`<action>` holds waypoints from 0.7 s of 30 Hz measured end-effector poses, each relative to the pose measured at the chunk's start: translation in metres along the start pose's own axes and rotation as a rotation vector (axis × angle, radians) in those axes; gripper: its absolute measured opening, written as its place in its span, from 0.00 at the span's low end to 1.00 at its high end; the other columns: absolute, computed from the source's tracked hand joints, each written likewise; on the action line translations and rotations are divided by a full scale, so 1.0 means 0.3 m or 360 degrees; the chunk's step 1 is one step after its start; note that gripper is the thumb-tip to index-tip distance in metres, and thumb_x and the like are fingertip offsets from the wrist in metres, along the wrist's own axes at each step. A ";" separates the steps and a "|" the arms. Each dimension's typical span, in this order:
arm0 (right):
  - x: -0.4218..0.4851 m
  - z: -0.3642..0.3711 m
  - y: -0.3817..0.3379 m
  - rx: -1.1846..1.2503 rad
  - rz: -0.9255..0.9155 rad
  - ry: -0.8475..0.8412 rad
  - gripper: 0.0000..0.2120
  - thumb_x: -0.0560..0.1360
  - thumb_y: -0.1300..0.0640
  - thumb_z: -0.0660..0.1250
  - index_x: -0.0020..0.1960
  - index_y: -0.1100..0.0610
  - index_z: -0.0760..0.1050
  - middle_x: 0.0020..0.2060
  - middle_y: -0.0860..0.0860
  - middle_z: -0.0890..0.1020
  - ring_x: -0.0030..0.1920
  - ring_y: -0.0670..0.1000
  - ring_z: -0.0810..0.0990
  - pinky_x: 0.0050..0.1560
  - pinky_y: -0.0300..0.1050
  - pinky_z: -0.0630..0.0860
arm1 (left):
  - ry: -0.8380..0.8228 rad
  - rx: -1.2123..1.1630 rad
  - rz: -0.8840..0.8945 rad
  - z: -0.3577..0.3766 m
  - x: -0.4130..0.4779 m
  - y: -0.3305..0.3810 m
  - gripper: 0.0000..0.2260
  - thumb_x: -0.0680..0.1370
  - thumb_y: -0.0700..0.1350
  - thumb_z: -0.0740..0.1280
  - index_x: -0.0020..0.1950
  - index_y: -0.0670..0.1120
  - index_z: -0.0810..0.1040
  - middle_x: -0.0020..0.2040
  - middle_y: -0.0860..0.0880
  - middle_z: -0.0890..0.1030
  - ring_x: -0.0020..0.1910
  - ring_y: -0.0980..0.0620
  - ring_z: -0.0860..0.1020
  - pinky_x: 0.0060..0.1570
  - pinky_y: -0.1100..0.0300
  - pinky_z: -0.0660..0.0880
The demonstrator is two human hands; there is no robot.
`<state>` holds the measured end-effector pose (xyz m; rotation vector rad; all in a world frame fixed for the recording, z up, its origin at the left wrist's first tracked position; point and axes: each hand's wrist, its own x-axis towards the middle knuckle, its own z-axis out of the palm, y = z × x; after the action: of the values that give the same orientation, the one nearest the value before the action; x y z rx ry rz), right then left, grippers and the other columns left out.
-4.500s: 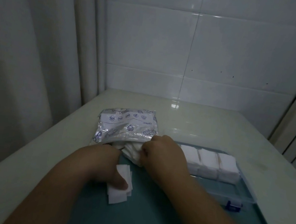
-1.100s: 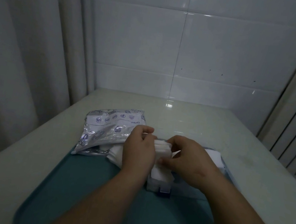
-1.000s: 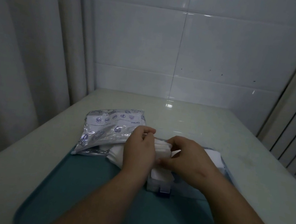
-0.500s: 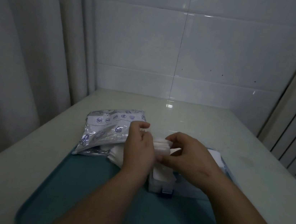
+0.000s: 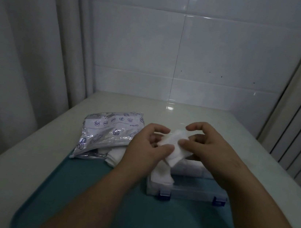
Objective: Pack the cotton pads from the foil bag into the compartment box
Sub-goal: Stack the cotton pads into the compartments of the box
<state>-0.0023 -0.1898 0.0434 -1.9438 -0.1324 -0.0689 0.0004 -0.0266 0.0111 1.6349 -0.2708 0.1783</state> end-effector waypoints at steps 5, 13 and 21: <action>0.003 -0.005 -0.005 0.0212 0.0109 0.0171 0.16 0.73 0.55 0.72 0.57 0.52 0.70 0.46 0.54 0.82 0.41 0.52 0.84 0.39 0.42 0.82 | -0.0050 0.0208 -0.0109 0.013 0.018 0.020 0.18 0.71 0.40 0.73 0.51 0.56 0.68 0.47 0.45 0.83 0.43 0.47 0.84 0.49 0.44 0.80; -0.006 -0.058 -0.016 -0.0006 0.0270 -0.0100 0.14 0.73 0.60 0.71 0.53 0.58 0.68 0.45 0.61 0.83 0.40 0.57 0.85 0.42 0.50 0.84 | 0.0005 0.0502 -0.0030 0.034 0.025 0.041 0.09 0.77 0.45 0.67 0.48 0.51 0.67 0.34 0.47 0.79 0.33 0.51 0.78 0.38 0.52 0.77; 0.002 -0.068 0.007 -0.0487 0.0345 -0.0235 0.07 0.74 0.59 0.71 0.48 0.59 0.74 0.43 0.61 0.83 0.43 0.61 0.84 0.45 0.56 0.83 | -0.0278 0.1311 0.0041 0.051 0.024 0.056 0.03 0.76 0.50 0.64 0.45 0.54 0.70 0.41 0.52 0.79 0.41 0.51 0.77 0.39 0.56 0.71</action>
<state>-0.0011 -0.2095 0.0490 -2.2570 -0.0073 0.2101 0.0019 -0.0436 0.0281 2.4712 -0.3803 0.1769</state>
